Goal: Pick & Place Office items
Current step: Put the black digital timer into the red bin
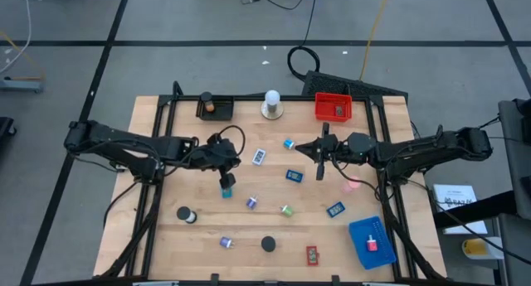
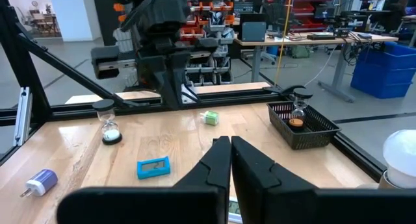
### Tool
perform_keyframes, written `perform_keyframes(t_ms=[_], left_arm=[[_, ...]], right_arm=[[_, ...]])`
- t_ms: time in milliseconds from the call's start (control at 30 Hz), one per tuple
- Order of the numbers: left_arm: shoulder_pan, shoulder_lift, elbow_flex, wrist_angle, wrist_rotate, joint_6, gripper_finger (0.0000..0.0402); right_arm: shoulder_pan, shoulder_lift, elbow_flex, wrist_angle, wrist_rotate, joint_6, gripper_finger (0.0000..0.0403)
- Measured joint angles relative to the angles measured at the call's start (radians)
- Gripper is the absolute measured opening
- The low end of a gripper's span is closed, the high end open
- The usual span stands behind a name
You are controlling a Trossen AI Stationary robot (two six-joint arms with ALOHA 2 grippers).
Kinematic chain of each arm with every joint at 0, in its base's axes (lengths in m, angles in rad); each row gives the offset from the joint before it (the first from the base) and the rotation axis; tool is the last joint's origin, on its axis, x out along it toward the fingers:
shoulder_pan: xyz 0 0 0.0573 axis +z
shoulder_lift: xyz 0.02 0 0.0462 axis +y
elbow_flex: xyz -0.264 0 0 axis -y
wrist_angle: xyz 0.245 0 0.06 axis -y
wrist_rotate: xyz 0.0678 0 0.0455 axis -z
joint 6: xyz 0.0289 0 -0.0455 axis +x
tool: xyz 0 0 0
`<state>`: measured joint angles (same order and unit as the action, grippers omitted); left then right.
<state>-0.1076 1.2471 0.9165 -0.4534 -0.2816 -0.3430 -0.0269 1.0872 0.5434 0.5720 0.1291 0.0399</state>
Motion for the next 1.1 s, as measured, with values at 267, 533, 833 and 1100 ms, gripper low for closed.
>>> perform_keyframes(t_ms=[267, 533, 833, 1100], left_arm=[[-0.008, 0.030, 0.005, -0.006, -0.007, -0.029, 0.0019], [-0.019, 0.114, 0.005, 0.003, 0.090, -0.060, 0.0019], [-0.034, 0.149, 0.024, -0.043, 0.118, -0.149, 0.0020], [-0.020, 0.149, 0.024, -0.144, 0.127, -0.135, 0.0085]], right_arm=[[0.000, 0.000, 0.000, -0.001, 0.000, 0.000, 0.0008], [0.000, 0.000, 0.000, -0.012, 0.000, 0.000, 0.0004], [0.000, 0.000, 0.000, -0.026, 0.000, 0.000, 0.0008], [0.000, 0.000, 0.000, -0.023, 0.000, 0.000, 0.0008]])
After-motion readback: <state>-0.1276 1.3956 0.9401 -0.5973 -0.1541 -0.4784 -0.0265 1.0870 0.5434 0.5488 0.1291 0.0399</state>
